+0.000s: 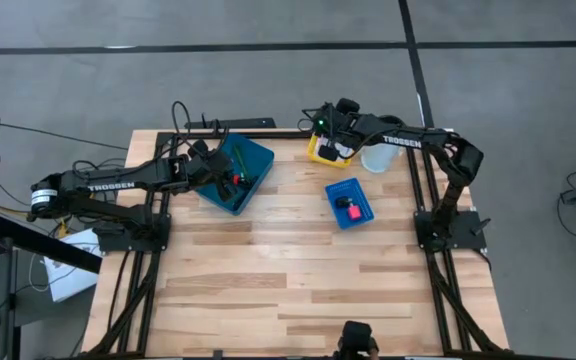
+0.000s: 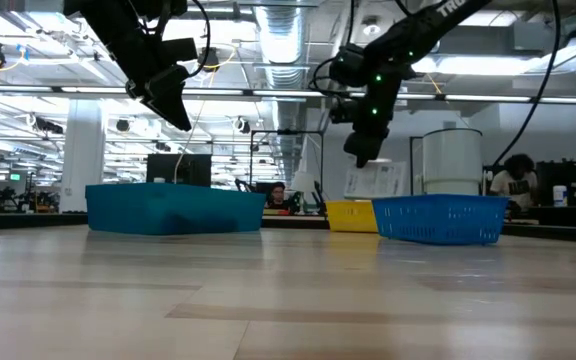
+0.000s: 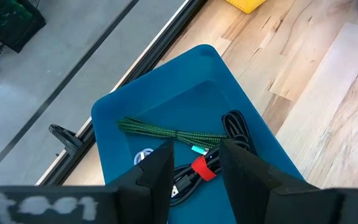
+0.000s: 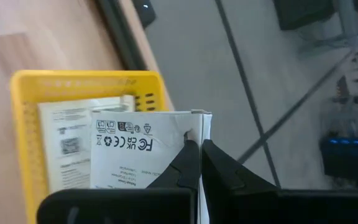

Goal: Pick and place items into bin
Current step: Put the white card reader box into the yellow bin, then return to Home Position

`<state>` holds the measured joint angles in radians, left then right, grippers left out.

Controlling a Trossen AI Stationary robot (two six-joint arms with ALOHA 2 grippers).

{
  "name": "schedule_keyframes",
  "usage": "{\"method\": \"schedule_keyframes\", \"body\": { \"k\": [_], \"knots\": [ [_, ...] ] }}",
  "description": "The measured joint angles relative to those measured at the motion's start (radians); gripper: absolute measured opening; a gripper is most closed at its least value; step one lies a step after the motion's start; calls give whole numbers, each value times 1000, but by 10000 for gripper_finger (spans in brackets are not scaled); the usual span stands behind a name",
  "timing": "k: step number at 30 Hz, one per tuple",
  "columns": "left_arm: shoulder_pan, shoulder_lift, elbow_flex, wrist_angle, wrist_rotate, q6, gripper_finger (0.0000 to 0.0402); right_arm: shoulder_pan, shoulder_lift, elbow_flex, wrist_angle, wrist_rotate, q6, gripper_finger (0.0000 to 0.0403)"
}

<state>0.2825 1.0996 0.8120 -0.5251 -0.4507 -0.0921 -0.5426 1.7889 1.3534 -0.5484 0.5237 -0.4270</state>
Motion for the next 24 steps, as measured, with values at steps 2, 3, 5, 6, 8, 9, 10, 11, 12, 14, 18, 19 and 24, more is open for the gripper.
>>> {"method": "schedule_keyframes", "body": {
  "k": [2, 3, 5, 6, 8, 9, 10, 11, 12, 14, 18, 19, 24],
  "knots": [
    [0, 0, 0, 0, 0, 0, 119, -3, 0, -6, 6, -27, -8, 0],
    [0, 0, 0, 0, 0, 0, 119, -3, 0, -12, 17, -32, -16, 0],
    [0, 0, 0, 0, 0, 0, 119, -3, 0, -25, 28, -34, -27, 0],
    [0, 0, 0, 0, 0, 0, 119, -1, 0, -29, 31, -37, -30, 0],
    [0, 0, 0, 0, 0, 0, 119, -1, 0, -33, 35, -41, -44, 0],
    [0, 0, 0, 0, 0, 0, 119, -1, 0, -34, 34, -48, -46, 0],
    [0, 0, 0, 0, 0, 0, 119, -1, 0, -35, 32, -58, -50, 0],
    [0, 0, 0, 0, 0, 0, 119, -1, 0, -35, 30, -66, -53, 0],
    [0, 0, 0, 0, 0, 0, 119, -1, 0, -35, 33, -80, -58, 0],
    [0, 0, 0, 0, 0, 0, 119, -1, 0, -35, 34, -109, -64, 4],
    [0, 0, 0, 0, 0, 0, 119, -1, 0, -35, 33, -118, -71, 21],
    [0, 0, 0, 0, 0, 0, 119, -1, 0, -35, 33, -119, -73, 26],
    [0, 0, 0, 0, 0, 0, 119, -1, 0, -35, 34, -132, -79, 47]
  ]
}}
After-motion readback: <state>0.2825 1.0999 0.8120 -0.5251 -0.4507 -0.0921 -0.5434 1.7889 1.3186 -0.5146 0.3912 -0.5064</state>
